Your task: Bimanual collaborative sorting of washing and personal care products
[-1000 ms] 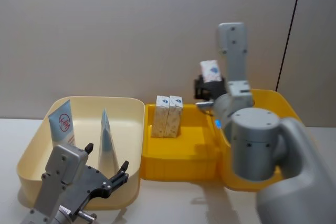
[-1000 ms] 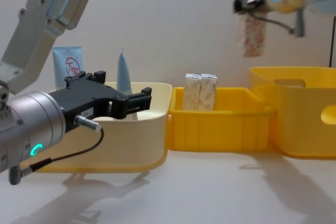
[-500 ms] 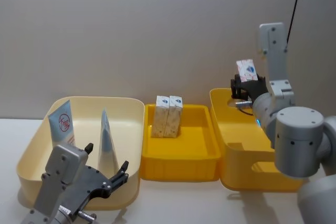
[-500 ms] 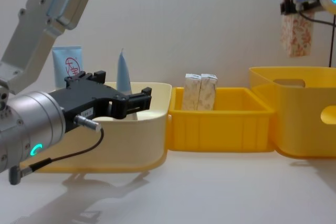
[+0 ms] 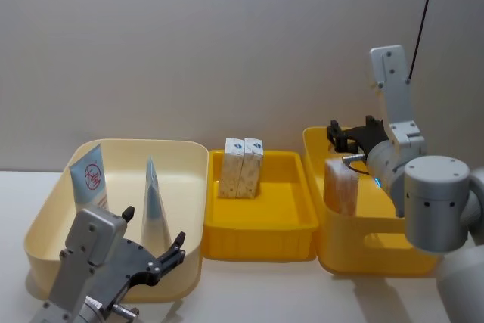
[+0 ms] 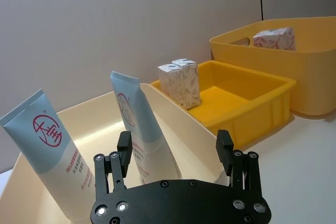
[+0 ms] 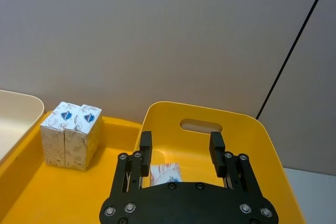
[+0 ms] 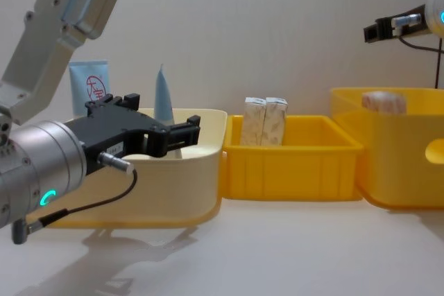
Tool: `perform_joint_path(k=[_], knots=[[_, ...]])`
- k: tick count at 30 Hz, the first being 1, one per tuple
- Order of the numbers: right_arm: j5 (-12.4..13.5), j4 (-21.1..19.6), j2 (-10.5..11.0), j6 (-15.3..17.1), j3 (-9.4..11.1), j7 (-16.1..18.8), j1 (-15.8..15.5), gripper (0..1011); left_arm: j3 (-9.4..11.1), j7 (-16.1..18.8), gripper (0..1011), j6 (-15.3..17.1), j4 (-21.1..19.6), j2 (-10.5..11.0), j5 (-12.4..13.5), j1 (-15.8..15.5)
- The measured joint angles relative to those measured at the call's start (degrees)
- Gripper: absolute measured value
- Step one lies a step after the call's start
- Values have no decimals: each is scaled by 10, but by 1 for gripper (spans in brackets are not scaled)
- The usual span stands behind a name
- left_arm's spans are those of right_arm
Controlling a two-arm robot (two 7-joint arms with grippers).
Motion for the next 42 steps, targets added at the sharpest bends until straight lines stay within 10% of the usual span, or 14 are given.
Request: perform_joint_path(k=[13,42], knots=[[1,18,7,-4,-1,14,6,996,0,0,1000,0,0,0,0,0],[2,26,10,-6,-1,21,10,1001,-7,-14,999,14,44,-19,4,-36]])
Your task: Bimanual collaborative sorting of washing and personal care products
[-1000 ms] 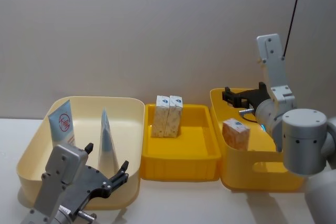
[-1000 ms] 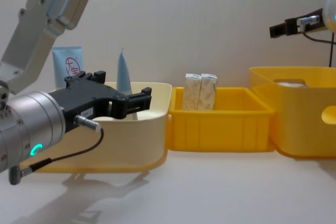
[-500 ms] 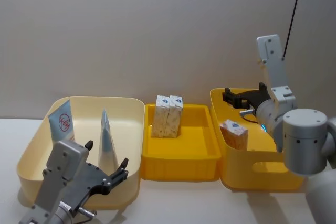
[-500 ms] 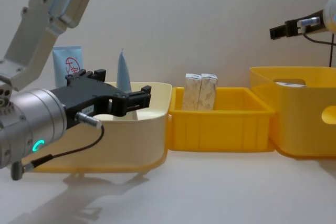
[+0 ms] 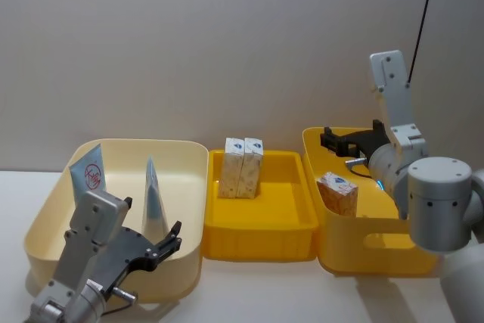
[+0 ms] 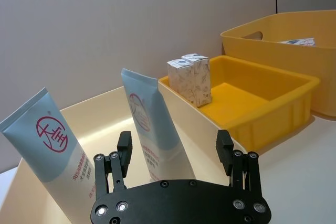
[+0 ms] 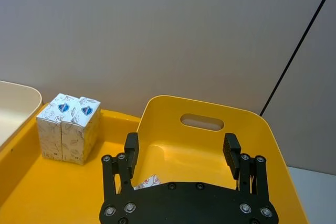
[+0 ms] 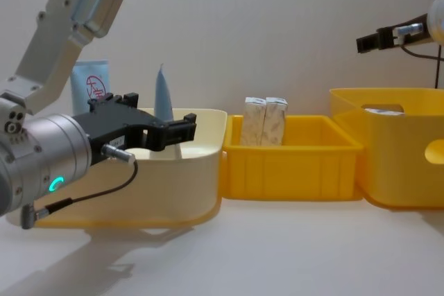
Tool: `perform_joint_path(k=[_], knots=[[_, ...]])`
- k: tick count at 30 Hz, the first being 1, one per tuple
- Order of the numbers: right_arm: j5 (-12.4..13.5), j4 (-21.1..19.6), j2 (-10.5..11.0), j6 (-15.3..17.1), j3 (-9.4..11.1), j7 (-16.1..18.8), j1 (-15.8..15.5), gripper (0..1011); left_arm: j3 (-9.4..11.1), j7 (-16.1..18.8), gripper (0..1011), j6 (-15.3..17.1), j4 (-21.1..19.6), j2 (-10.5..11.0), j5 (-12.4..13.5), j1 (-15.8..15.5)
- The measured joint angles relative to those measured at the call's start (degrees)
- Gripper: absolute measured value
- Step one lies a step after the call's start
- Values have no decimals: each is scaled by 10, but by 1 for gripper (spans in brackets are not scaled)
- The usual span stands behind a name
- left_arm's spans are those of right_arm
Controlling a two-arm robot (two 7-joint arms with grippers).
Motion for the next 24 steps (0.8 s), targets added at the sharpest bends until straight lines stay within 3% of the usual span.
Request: perform_joint_path(k=[24], knots=[[0,1,0,0,0,1,0,1001,-12,-29,999,6,74,-23,-2,-53]])
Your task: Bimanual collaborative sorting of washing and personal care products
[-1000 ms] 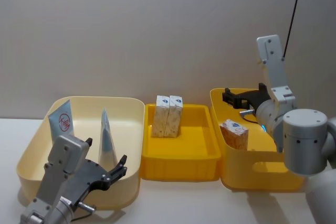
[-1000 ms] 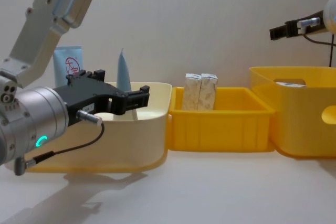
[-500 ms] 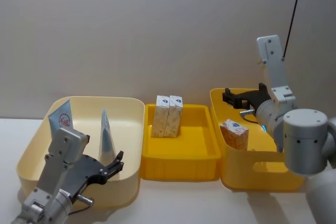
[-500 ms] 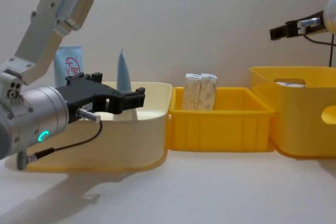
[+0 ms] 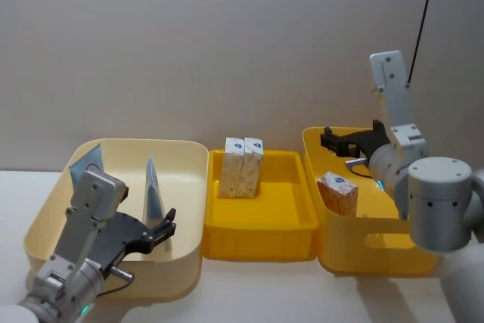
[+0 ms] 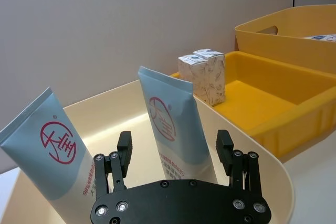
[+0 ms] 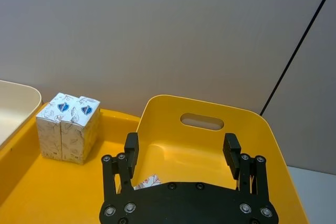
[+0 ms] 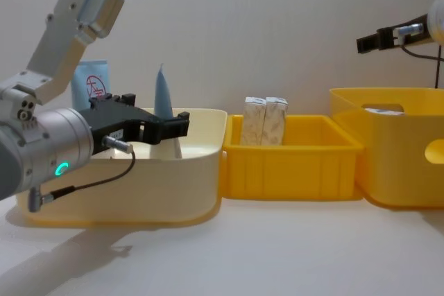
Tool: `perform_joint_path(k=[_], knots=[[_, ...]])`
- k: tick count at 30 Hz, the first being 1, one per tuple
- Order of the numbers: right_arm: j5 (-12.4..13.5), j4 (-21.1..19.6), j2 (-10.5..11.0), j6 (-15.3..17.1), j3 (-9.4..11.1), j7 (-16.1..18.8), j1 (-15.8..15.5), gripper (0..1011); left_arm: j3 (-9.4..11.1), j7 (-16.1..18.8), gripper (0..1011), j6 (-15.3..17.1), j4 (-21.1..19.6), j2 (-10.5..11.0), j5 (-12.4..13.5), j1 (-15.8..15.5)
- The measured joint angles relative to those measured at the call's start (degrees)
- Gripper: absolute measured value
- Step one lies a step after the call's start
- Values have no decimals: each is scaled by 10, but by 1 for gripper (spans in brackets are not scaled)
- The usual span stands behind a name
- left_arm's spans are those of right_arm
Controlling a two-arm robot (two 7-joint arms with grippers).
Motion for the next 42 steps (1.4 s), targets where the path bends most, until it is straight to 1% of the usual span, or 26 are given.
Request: perform_joint_path(k=[12,19,23,24,25,26,27,29,30,31,32,34,36,37,38,41,42], knots=[[0,0,0,0,0,0,0,1001,0,-22,1000,-9,42,-11,3,-31],[0,0,0,0,0,0,0,1001,0,-28,999,-13,56,-14,5,-41],[0,0,0,0,0,0,0,1001,0,-31,953,-13,61,-16,5,-44],[0,0,0,0,0,0,0,1001,0,-31,914,-14,62,-16,6,-46],[0,0,0,0,0,0,0,1001,0,-32,914,-14,63,-16,6,-46],[0,0,0,0,0,0,0,1001,0,-32,868,-14,64,-17,6,-47],[0,0,0,0,0,0,0,1001,0,-32,858,-14,64,-17,6,-47],[0,0,0,0,0,0,0,1001,0,-34,781,-15,66,-17,6,-48],[0,0,0,0,0,0,0,1001,0,-34,781,-15,67,-17,6,-49],[0,0,0,0,0,0,0,1001,0,-34,736,-15,67,-17,6,-49],[0,0,0,0,0,0,0,1001,0,-34,728,-15,67,-17,6,-49],[0,0,0,0,0,0,0,1001,0,-35,618,-15,69,-18,6,-51],[0,0,0,0,0,0,0,1001,0,-35,585,-16,69,-18,6,-51],[0,0,0,0,0,0,0,1001,0,-35,558,-16,70,-18,7,-51],[0,0,0,0,0,0,0,1001,0,-36,499,-16,70,-18,7,-51],[0,0,0,0,0,0,0,1001,0,-36,439,-16,71,-18,7,-52],[0,0,0,0,0,0,0,1001,0,-36,377,-16,71,-18,7,-52]])
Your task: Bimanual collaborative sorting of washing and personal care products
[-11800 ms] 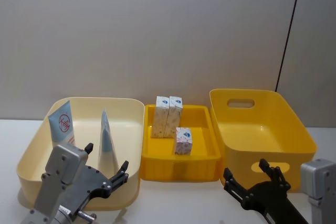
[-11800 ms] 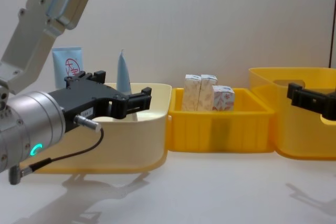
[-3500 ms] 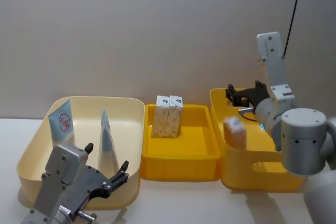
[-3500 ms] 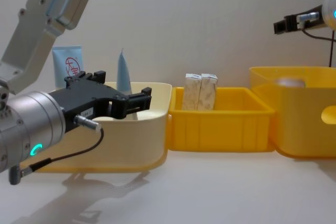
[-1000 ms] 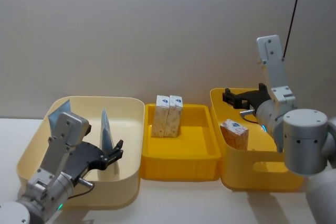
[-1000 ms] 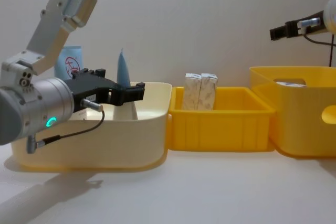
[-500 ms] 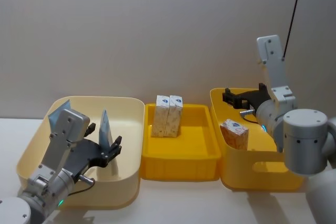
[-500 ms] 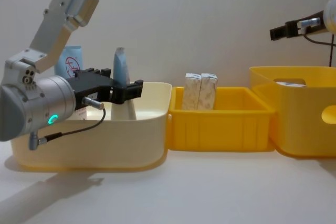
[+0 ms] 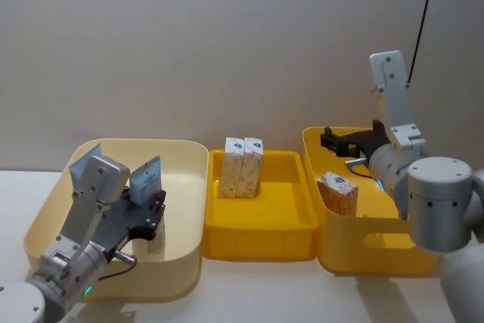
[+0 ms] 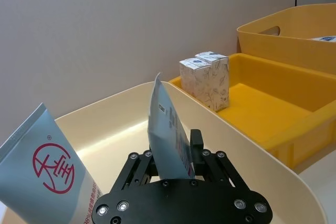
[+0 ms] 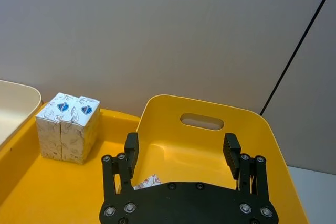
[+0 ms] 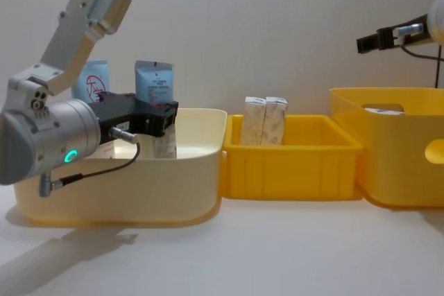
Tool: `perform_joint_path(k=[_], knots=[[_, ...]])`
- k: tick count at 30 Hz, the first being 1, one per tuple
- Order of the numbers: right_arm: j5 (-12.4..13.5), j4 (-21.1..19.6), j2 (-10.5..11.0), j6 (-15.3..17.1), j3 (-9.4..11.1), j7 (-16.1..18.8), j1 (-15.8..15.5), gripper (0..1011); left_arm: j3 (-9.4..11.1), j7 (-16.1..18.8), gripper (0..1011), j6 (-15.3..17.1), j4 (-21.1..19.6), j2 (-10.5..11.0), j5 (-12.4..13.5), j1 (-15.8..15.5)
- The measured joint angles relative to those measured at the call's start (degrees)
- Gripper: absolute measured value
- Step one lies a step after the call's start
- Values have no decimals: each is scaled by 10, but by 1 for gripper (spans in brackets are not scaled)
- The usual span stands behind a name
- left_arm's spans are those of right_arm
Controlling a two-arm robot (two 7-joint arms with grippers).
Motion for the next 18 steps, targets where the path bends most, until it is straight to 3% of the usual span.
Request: perform_joint_path(k=[6,18], knots=[[0,0,0,0,0,0,0,1001,0,-1,267,0,1,0,0,-1],[0,0,0,0,0,0,0,1001,0,-1,238,-1,2,-1,0,-1]])
